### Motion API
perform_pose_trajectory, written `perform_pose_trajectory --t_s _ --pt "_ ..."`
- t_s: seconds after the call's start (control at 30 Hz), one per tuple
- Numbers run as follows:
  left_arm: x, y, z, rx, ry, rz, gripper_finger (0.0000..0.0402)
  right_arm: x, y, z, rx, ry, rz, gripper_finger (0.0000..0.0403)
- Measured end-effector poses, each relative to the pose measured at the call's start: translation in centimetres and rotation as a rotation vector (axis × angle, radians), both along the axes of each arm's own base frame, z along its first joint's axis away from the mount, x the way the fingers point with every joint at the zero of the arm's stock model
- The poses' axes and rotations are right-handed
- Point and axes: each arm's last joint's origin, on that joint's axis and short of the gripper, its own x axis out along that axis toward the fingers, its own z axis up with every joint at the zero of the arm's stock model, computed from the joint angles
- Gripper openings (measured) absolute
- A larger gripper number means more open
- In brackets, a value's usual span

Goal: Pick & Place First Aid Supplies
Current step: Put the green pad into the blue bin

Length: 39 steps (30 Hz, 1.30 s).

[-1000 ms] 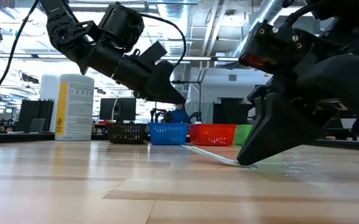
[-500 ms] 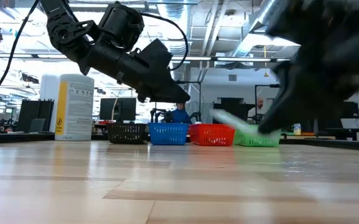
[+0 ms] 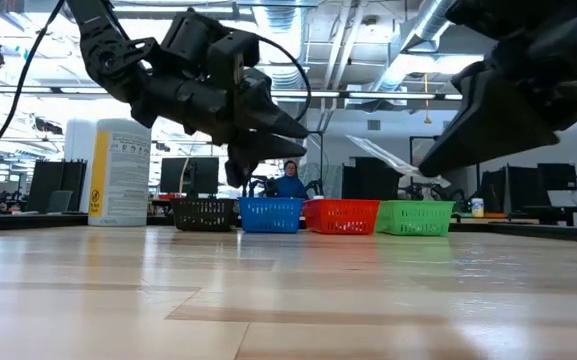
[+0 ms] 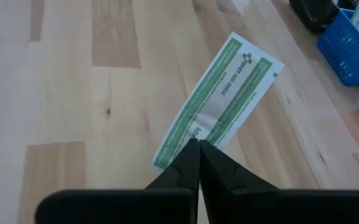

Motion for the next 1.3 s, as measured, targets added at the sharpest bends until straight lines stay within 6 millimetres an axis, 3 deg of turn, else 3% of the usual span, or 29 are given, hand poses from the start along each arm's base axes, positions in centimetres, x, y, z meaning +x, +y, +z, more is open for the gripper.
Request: perform_pose_trajectory --t_s 0.17,0.53,0.97,1.3 --pt "0.2 -0.6 0.3 -0.016 -0.015 -0.018 0.0112 0.2 -0.3 0.0 0.0 -0.001 -0.012 0.0" --pt "2.1 -2.7 2.9 -0.038 -0.102 -0.06 0.0112 0.4 -0.2 0.1 0.01 -0.017 -0.015 0.0" --pt "2.2 -2.9 3.0 -0.053 -0.091 -0.022 0.0112 1.3 0.7 1.9 -0.005 -0.078 -0.009 0.0" --pt "2.1 -3.7 3.0 -0.053 -0.092 -0.048 0.0112 1.4 0.7 2.2 -0.026 -0.105 -0.037 0.0"
